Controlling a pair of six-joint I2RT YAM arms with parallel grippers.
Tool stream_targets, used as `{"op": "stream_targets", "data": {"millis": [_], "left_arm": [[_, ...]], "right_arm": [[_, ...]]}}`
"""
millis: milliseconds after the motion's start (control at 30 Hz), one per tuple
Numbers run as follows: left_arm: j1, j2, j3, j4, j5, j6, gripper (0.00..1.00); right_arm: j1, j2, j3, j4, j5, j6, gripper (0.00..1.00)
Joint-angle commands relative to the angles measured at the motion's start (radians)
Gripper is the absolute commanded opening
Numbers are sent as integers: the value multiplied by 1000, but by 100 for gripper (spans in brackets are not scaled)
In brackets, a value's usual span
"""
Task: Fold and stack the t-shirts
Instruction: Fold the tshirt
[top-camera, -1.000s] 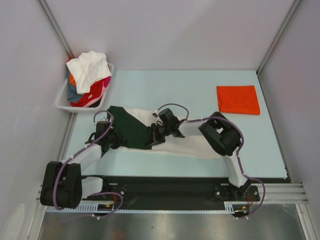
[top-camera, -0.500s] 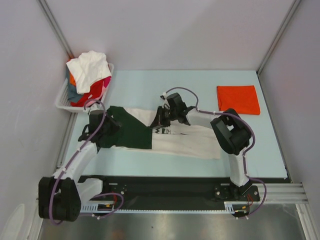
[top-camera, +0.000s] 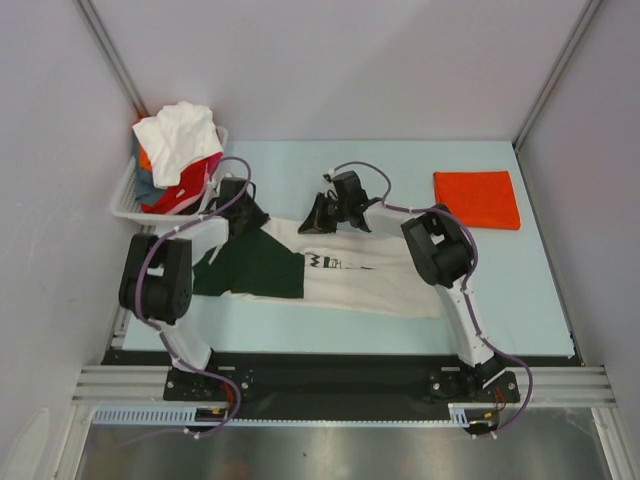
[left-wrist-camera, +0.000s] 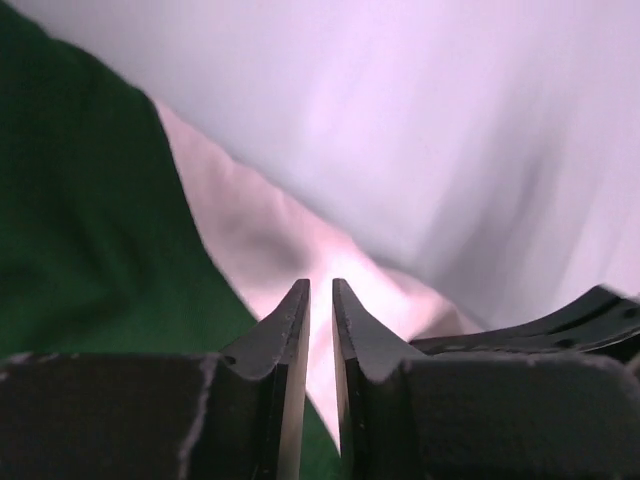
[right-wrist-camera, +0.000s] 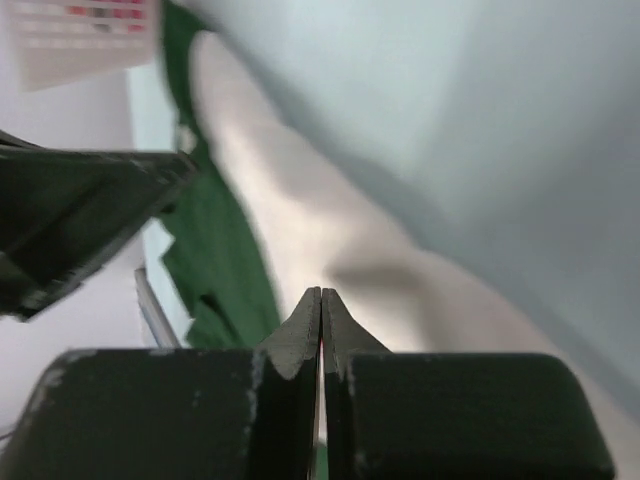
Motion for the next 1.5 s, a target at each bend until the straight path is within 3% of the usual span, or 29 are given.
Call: {"op": "stream_targets", "data": {"millis": [0, 67, 200, 467, 633, 867, 1033, 1200, 1300, 1467], "left_arm": [[-3, 111, 96, 2, -48, -48, 19], [-2, 170, 132, -108, -171, -103, 19], [1, 195, 135, -131, -271, -121, 22], [-5, 186, 192, -109, -203, -9, 22], [-14, 62, 141, -41, -175, 53, 26], [-13, -67, 106, -107, -238, 79, 27], [-13, -136, 66, -118, -252, 87, 27], [-13, -201, 22, -116, -236, 91, 27], [-13, -214, 5, -119, -235, 96, 27], [-13, -210, -14, -115, -227, 96, 27]], "right_arm": [[-23, 74, 18, -18, 32, 29, 0], [-49, 78, -16, -31, 85, 38, 0], [-76, 54, -89, -1, 99, 33, 0], [-64, -38, -91, 28, 75, 6, 2], [-26, -52, -27, 70, 23, -17, 3], [28, 54, 115, 108, -20, 52, 0], [54, 198, 269, -8, 44, 101, 0], [48, 284, 323, -39, 118, 228, 0], [51, 330, 387, -154, 144, 216, 0], [43, 327, 400, -85, 60, 220, 2]]}}
